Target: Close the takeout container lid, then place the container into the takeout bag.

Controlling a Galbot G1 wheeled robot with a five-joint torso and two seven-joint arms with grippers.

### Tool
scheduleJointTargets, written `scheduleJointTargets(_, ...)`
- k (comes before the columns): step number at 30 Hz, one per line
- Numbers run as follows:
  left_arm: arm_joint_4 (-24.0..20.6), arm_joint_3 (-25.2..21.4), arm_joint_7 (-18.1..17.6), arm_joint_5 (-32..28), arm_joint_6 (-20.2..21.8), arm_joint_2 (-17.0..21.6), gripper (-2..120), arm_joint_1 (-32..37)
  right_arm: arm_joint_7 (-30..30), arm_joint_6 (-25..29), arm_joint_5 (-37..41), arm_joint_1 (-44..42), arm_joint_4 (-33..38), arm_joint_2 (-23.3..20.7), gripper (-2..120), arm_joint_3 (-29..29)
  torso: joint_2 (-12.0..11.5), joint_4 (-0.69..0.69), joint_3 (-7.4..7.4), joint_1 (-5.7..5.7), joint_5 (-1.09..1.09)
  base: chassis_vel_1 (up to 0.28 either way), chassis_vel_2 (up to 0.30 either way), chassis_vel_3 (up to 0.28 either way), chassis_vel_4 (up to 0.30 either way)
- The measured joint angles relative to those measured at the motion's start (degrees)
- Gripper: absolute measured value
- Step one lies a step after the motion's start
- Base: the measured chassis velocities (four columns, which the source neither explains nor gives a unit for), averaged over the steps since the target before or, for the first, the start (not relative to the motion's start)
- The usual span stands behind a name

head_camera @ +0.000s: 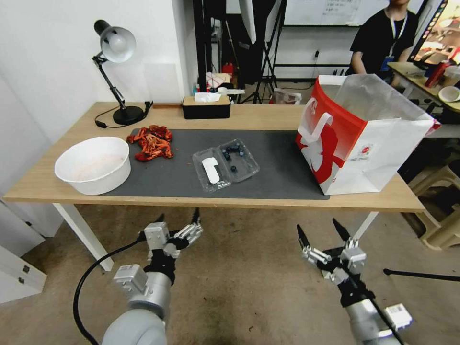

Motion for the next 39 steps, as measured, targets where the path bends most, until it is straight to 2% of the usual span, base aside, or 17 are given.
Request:
scheduleJointTargets(1, -0.12, 0.94, -0.89, -4.63, -0.01, 0.66, 100, -2.38, 0.00, 0.15, -0.25, -0.14, -0.15, 0.18, 100, -0.07, 0.00, -0.01, 0.00, 0.00, 0.00, 0.000, 0.000, 0.000, 0.000)
scheduleJointTargets(2, -0.12, 0.94, -0.89, -4.63, -0.01, 0.66, 100, -2.38, 0.00, 0.15, -0.25, -0.14, -0.15, 0.18, 100, -0.07, 0.00, -0.01, 0.00, 0.00, 0.00, 0.000, 0.000, 0.000, 0.000)
scheduleJointTargets(4, -0.53, 2.22, -2.92, -12.39, 0.23, 1.50, 100, -6.21, 0.09, 0.18, -0.63, -0.09, -0.21, 0.01, 100, -0.46, 0.00, -0.02, 0.01, 0.00, 0.00, 0.000, 0.000, 0.000, 0.000)
scheduleJointTargets(5, -0.87, 2.87, -5.10, -17.47, 0.80, 1.87, 100, -8.63, 0.27, 0.03, -0.90, 0.23, -0.25, -0.38, 100, -0.88, 0.00, -0.01, 0.01, 0.00, 0.00, 0.000, 0.000, 0.000, 0.000)
scheduleJointTargets(6, -0.87, 2.87, -5.10, -17.47, 0.80, 1.87, 100, -8.63, 0.27, 0.03, -0.90, 0.23, -0.25, -0.38, 100, -0.88, 0.00, -0.01, 0.01, 0.00, 0.00, 0.000, 0.000, 0.000, 0.000)
scheduleJointTargets(8, -1.00, 3.89, -9.95, -26.73, 2.37, 2.05, 100, -13.20, 0.71, -0.53, -1.50, 1.00, -0.48, -1.06, 100, -1.85, 0.00, 0.01, 0.01, 0.00, 0.00, 0.000, 0.000, 0.000, 0.000)
scheduleJointTargets(9, -1.00, 3.89, -9.95, -26.73, 2.37, 2.05, 100, -13.20, 0.71, -0.53, -1.50, 1.00, -0.48, -1.06, 100, -1.85, 0.00, 0.01, 0.01, 0.00, 0.00, 0.000, 0.000, 0.000, 0.000)
scheduleJointTargets(11, -0.18, 4.27, -13.50, -34.16, 4.39, 2.00, 100, -17.24, 1.21, -0.92, -2.24, 1.57, -1.05, -1.25, 100, -2.68, 0.00, -0.02, 0.01, 0.01, 0.01, 0.000, 0.000, 0.000, 0.000)
scheduleJointTargets(13, 1.19, 4.43, -14.93, -36.98, 5.51, 1.96, 100, -19.32, 1.55, -1.26, -2.77, 2.24, -1.74, -1.64, 100, -3.54, 0.00, -0.01, 0.01, 0.00, 0.00, 0.000, 0.000, 0.000, 0.000)
scheduleJointTargets(17, 3.54, 5.09, -15.43, -38.20, 6.27, 1.96, 100, -21.49, 1.77, -1.33, -3.32, 2.52, -2.30, -1.81, 100, -4.13, 0.00, 0.03, 0.01, 0.00, 0.02, 0.000, 0.000, 0.000, 0.000)
scheduleJointTargets(21, 9.28, 10.05, -17.60, -39.40, 6.82, 1.13, 100, -27.36, 1.89, -0.95, -4.36, 1.96, -2.95, -1.14, 100, -4.15, 0.00, -0.02, 0.01, 0.00, 0.00, 0.000, 0.000, 0.000, 0.000)
scheduleJointTargets(28, 15.41, 13.87, -20.51, -37.34, 5.54, -1.74, 100, -33.35, 2.11, -0.80, -4.80, 2.07, -3.30, -0.32, 100, -3.86, 0.00, -0.01, 0.01, 0.00, 0.01, 0.000, 0.000, 0.000, 0.000)
scheduleJointTargets(33, 17.67, 14.54, -21.59, -35.33, 4.69, -2.50, 100, -34.59, 2.11, -0.38, -5.01, 2.03, -3.74, -0.15, 100, -3.76, 0.00, 0.00, 0.01, 0.01, 0.01, 0.000, 0.000, 0.000, 0.000)
scheduleJointTargets(39, 20.00, 14.83, -25.06, -33.86, 5.44, -3.34, 100, -36.41, 2.12, 0.05, -5.25, 2.11, -4.36, -0.27, 100, -3.65, 0.00, 0.00, 0.00, 0.01, 0.01, 0.000, 0.000, 0.000, 0.000)
